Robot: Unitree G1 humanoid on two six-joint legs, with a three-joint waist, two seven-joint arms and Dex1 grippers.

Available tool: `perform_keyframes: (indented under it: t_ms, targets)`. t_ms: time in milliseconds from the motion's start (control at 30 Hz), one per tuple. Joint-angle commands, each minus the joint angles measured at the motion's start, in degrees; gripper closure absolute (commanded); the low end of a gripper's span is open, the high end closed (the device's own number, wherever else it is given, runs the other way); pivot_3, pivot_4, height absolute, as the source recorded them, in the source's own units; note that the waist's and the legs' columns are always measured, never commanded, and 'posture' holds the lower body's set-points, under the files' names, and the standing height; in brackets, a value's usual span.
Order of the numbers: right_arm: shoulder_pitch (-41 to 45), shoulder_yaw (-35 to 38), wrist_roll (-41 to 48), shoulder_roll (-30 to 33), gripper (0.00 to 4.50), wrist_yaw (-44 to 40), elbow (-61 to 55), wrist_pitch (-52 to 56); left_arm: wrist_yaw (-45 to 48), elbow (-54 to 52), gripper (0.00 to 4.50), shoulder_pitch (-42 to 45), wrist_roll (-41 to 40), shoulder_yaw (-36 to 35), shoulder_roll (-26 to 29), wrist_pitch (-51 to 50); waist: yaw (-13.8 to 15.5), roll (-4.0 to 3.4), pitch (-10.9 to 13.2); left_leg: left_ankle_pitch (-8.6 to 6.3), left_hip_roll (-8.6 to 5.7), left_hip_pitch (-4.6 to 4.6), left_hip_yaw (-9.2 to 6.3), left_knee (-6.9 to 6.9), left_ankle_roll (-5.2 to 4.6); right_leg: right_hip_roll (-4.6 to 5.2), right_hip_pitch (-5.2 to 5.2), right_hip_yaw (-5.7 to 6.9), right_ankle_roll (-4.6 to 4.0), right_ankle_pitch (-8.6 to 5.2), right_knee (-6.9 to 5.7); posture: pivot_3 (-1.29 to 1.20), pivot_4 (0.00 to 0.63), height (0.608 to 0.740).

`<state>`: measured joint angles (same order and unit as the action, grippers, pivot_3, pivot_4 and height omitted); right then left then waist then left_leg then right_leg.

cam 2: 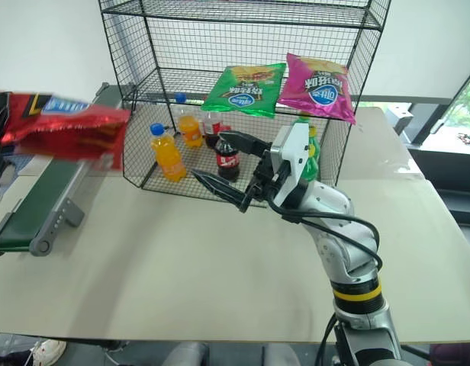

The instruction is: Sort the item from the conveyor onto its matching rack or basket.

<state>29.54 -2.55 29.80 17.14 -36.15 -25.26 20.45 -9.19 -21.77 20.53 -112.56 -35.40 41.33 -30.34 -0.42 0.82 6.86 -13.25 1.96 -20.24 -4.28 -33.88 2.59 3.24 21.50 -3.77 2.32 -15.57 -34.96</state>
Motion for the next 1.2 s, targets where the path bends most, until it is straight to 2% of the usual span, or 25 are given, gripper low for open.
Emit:
perform_keyframes:
  t_ms: [33,167,333,467,633,800,1000,1200]
  targets:
    - [-1.2,1.6,-2.4,-0.6,0.0,5.3,-6.1,-1.7,2.5,6.9,4.48,10.4,0.1,6.7,0.6,-2.4,-0.3,0.0,0.0,0.01,-0.03,0.01,0.0,-0.01,0.01,0.02,-0.06,-0.01,0.02,0.0,0.02,0.0,0.15,0.738]
    - [-3.3,1.9,-4.6,-0.8,0.0,9.4,-9.6,-0.8,10.0,20.7,4.48,24.5,6.8,13.6,-3.1,-5.1,-0.4,0.01,0.0,0.01,-0.05,0.06,0.01,-0.02,0.01,0.01,-0.12,-0.01,0.1,-0.05,0.02,0.0,0.15,0.738]
    - [-5.4,1.9,-6.6,-0.8,0.0,13.8,-13.0,0.2,27.8,43.3,4.48,41.5,22.1,19.6,-7.9,-6.9,-0.4,0.0,0.0,0.06,-0.08,0.02,-0.05,-0.01,0.06,-0.04,-0.1,0.01,0.19,-0.1,0.04,0.0,0.15,0.738]
    - [-6.9,2.1,-7.6,-0.6,0.0,16.4,-15.2,1.1,40.3,60.8,4.48,52.2,32.1,19.7,-11.7,-5.1,-0.4,0.01,0.0,0.06,-0.11,-0.03,-0.06,0.02,0.07,-0.04,-0.07,0.01,0.31,-0.17,0.1,0.0,0.15,0.738]
    - [-7.5,1.4,-7.9,-0.9,0.0,18.4,-16.5,2.0,47.0,74.8,4.48,55.7,41.4,16.3,-13.1,-1.2,-1.2,-0.12,0.1,0.06,-0.1,-0.02,-0.05,0.04,0.04,-0.04,-0.05,-0.01,0.47,-0.27,0.1,0.0,0.15,0.738]
    - [-6.5,1.1,-7.7,-1.1,0.0,19.3,-16.4,3.1,45.8,80.1,4.48,51.0,48.0,13.1,-13.4,-2.8,-1.8,-0.15,0.1,0.07,-0.08,-0.02,-0.08,0.04,0.02,-0.04,-0.04,-0.02,0.58,-0.34,0.01,0.0,0.15,0.738]
    - [-3.7,0.5,-7.1,-1.9,0.0,19.5,-15.1,3.8,40.9,71.4,4.48,44.6,49.5,8.6,-14.3,-8.2,-1.6,0.05,0.3,0.07,-0.06,-0.06,-0.1,0.03,0.02,-0.02,0.0,-0.01,0.58,-0.33,-0.07,0.0,0.15,0.738]
    - [-2.7,-0.9,-7.2,-3.2,0.0,18.9,-13.3,3.2,31.0,69.7,4.48,46.1,51.9,4.5,-15.1,-5.1,-0.9,0.14,0.4,0.08,-0.1,-0.01,-0.2,0.01,0.02,0.02,-0.12,0.0,0.58,-0.32,-0.06,0.0,0.15,0.738]
